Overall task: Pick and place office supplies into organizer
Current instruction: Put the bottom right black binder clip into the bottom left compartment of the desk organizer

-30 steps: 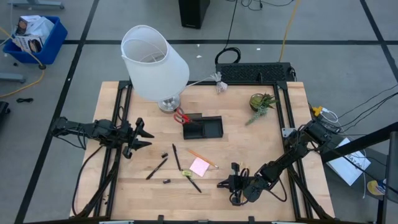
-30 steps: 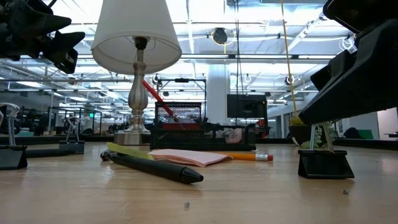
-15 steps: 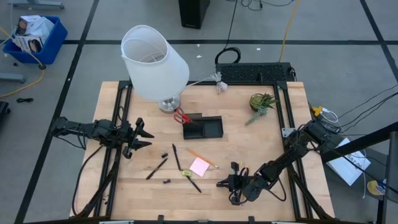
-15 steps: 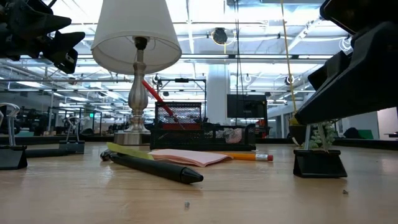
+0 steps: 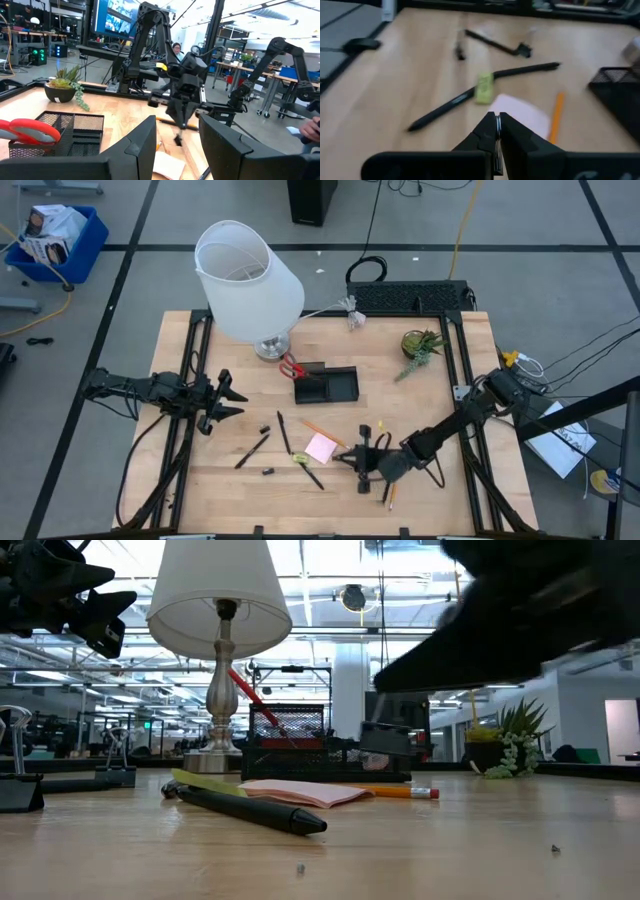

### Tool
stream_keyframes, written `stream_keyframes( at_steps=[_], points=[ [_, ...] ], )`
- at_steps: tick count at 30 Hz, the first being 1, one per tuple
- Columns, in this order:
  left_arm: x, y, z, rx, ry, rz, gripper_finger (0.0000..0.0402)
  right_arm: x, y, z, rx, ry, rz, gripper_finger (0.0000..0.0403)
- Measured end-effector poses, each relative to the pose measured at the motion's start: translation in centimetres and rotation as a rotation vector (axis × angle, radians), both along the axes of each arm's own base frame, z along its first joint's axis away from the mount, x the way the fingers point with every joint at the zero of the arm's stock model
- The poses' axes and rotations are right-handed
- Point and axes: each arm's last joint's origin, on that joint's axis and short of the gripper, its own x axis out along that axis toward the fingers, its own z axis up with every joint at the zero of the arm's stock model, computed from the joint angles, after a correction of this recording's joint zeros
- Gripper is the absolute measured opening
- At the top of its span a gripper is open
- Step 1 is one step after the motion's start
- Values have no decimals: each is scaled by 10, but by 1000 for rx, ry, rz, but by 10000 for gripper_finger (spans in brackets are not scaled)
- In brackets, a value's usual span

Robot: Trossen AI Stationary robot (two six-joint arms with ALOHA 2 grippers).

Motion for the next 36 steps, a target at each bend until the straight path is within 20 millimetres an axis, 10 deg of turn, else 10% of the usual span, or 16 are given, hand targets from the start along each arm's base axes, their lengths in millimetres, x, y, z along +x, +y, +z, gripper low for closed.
stream_keyframes(
  at_steps=[18, 36],
  points=[
    [0, 0, 0, 0, 0, 0, 152, 52, -123, 19, -64, -146, -69, 11],
    [0, 0, 0, 0, 0, 0, 152, 55, -165, 15, -141, -103, -93, 11]
  ],
)
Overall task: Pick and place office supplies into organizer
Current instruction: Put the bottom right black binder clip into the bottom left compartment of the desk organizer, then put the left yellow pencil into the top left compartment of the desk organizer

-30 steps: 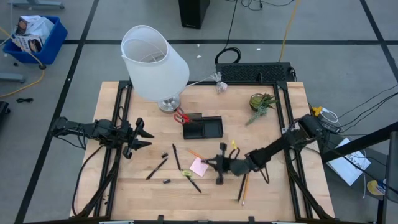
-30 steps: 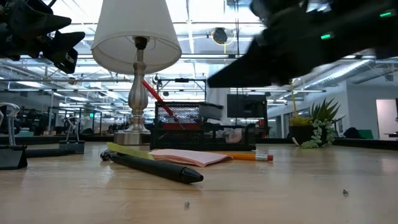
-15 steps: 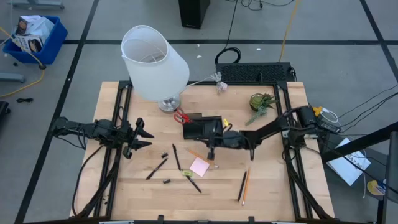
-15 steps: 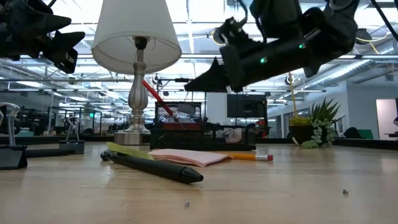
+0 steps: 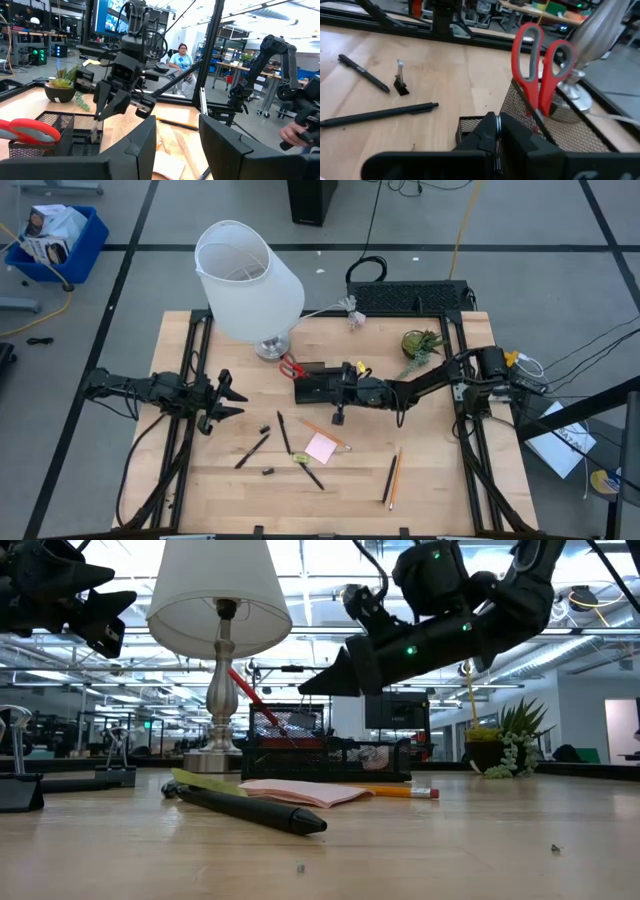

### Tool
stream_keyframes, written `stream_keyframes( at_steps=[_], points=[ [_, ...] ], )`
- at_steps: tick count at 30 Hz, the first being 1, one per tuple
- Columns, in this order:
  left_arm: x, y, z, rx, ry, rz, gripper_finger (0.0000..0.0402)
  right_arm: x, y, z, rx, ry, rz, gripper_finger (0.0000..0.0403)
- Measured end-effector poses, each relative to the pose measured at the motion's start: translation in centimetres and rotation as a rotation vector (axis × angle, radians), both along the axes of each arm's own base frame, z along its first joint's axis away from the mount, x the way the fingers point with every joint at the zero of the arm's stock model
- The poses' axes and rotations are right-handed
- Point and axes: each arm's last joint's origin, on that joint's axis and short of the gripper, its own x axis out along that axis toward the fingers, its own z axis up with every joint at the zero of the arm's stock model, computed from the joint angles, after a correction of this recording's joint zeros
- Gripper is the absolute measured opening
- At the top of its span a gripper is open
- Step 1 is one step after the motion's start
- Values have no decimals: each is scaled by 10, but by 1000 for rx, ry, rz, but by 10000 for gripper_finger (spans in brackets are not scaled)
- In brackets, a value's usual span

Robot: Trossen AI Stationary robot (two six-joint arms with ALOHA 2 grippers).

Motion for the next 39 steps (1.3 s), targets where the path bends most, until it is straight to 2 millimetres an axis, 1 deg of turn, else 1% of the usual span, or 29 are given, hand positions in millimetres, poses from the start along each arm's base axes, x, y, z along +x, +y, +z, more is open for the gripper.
stream_keyframes(
  at_steps=[4, 9, 13, 16, 29, 32, 35, 39],
  points=[
    [0, 0, 0, 0, 0, 0, 152, 2, -2, -9, 9, -4, 10, 11],
    [0, 0, 0, 0, 0, 0, 152, 4, -3, -24, -2, 17, -27, 11],
    [0, 0, 0, 0, 0, 0, 152, 6, -3, -25, -5, -21, -35, 11],
    [0, 0, 0, 0, 0, 0, 152, 6, -3, -28, -7, -7, -34, 14],
    [0, 0, 0, 0, 0, 0, 152, 6, -3, -26, 10, -20, -40, 75],
    [0, 0, 0, 0, 0, 0, 152, 8, 3, -19, 70, -107, -10, 84],
    [0, 0, 0, 0, 0, 0, 152, 9, 16, -7, 106, -226, 91, 86],
    [0, 0, 0, 0, 0, 0, 152, 7, 38, -2, 118, -267, 173, 83]
  ],
)
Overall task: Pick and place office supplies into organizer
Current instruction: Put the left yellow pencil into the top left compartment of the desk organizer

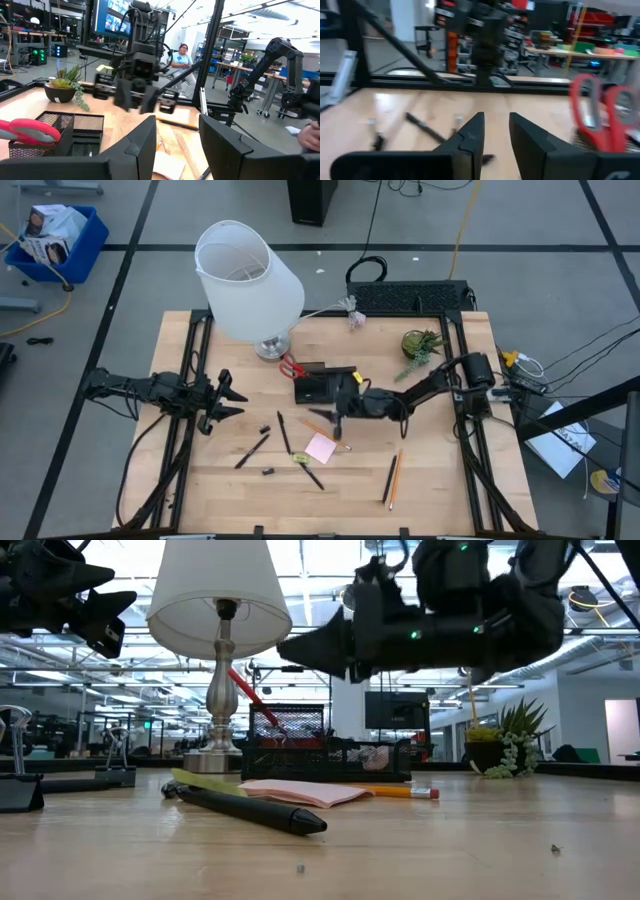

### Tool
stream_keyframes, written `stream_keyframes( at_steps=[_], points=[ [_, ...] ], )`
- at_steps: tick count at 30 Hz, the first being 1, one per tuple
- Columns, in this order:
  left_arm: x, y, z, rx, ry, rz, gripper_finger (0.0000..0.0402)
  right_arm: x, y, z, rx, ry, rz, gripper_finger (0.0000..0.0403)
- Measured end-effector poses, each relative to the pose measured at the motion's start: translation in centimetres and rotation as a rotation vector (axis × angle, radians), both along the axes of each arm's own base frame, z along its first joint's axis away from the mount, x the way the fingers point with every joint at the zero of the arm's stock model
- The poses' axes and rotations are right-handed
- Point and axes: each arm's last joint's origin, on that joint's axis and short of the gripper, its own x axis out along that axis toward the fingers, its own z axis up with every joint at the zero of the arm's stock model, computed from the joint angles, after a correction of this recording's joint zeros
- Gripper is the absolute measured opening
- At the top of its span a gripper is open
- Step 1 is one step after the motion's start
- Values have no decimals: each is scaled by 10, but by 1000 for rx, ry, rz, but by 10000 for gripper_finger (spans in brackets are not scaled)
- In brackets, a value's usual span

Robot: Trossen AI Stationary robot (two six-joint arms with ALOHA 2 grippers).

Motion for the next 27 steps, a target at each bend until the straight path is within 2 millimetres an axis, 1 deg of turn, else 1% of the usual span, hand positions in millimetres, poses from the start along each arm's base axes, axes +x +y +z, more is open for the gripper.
stream_keyframes(
  at_steps=[4, 6, 10, 12, 15, 19, 23, 27],
  points=[
    [0, 0, 0, 0, 0, 0, 152, -4, 27, 3, -31, -16, 97, 79],
    [0, 0, 0, 0, 0, 0, 152, -7, 39, 7, -37, -31, 132, 78],
    [0, 0, 0, 0, 0, 0, 152, -14, 59, 18, 28, -59, 190, 79],
    [0, 0, 0, 0, 0, 0, 152, -17, 70, 19, 56, -50, 224, 79],
    [0, 0, 0, 0, 0, 0, 152, -23, 86, 19, 38, -33, 273, 77],
    [0, 0, 0, 0, 0, 0, 152, -29, 100, 19, -18, -41, 308, 70],
    [0, 0, 0, 0, 0, 0, 152, -34, 111, 20, -3, -34, 343, 64],
    [0, 0, 0, 0, 0, 0, 152, -38, 119, 17, -10, -6, 362, 59]
  ],
)
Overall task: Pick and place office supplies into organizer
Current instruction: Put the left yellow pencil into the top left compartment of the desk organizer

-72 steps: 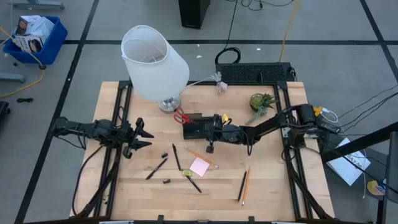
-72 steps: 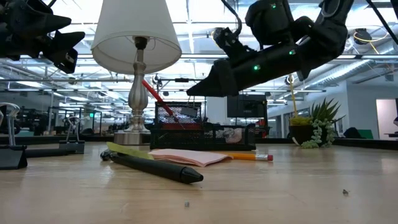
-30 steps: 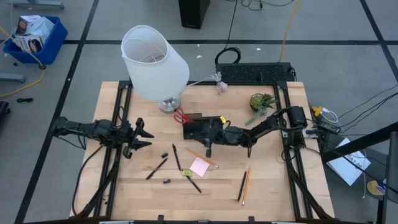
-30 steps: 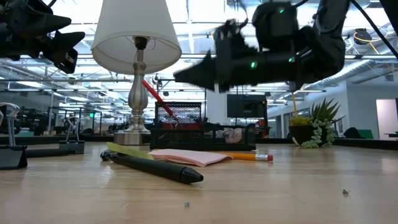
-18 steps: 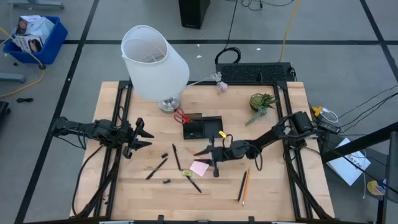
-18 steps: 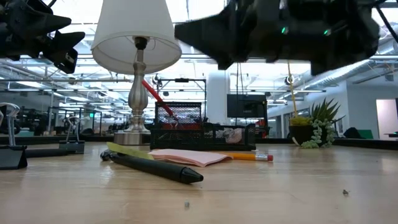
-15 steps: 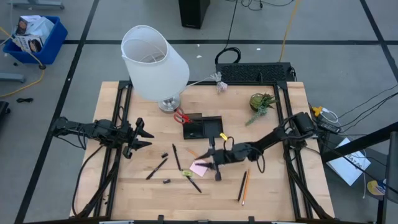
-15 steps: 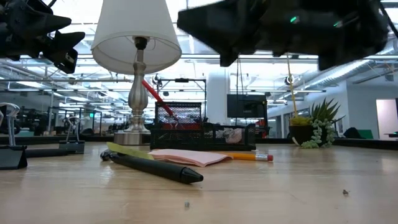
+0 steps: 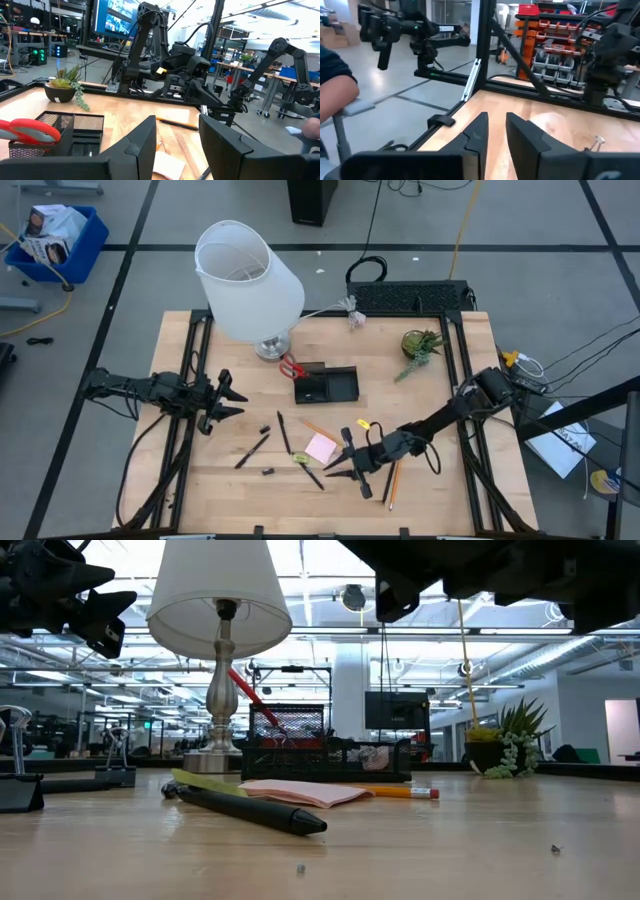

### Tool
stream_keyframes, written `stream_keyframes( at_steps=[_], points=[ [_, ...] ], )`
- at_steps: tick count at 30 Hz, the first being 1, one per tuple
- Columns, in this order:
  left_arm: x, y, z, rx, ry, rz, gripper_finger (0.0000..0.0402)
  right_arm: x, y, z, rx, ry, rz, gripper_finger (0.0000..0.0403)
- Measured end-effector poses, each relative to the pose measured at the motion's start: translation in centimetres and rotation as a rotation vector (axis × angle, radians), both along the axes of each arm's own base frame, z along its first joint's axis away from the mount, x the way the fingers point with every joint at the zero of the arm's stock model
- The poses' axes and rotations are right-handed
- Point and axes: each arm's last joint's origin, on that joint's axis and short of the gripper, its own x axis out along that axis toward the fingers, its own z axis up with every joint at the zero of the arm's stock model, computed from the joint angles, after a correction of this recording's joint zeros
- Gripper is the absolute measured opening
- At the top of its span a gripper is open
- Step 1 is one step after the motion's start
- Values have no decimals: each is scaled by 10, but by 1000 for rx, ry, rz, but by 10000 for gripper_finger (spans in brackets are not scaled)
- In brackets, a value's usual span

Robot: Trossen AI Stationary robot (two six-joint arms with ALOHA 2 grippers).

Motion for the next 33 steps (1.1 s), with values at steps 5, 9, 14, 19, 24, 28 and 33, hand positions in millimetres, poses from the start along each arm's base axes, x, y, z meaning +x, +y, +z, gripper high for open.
stream_keyframes(
  at_steps=[5, 9, 14, 19, 24, 28, 33],
  points=[
    [0, 0, 0, 0, 0, 0, 152, -1, 0, 0, 0, -1, -59, 59],
    [0, 0, 0, 0, 0, 0, 152, 0, 0, 0, 0, 0, -64, 59],
    [0, 0, 0, 0, 0, 0, 152, 0, 0, 0, -1, 2, -64, 59],
    [0, 0, 0, 0, 0, 0, 152, 0, 0, -1, -4, 8, -64, 59],
    [0, 0, 0, 0, 0, 0, 152, 0, 0, -1, -4, 7, -64, 59],
    [0, 0, 0, 0, 0, 0, 152, 0, 0, -1, 2, 11, -63, 59],
    [0, 0, 0, 0, 0, 0, 152, 0, -1, -1, 40, 26, -68, 59]
  ],
)
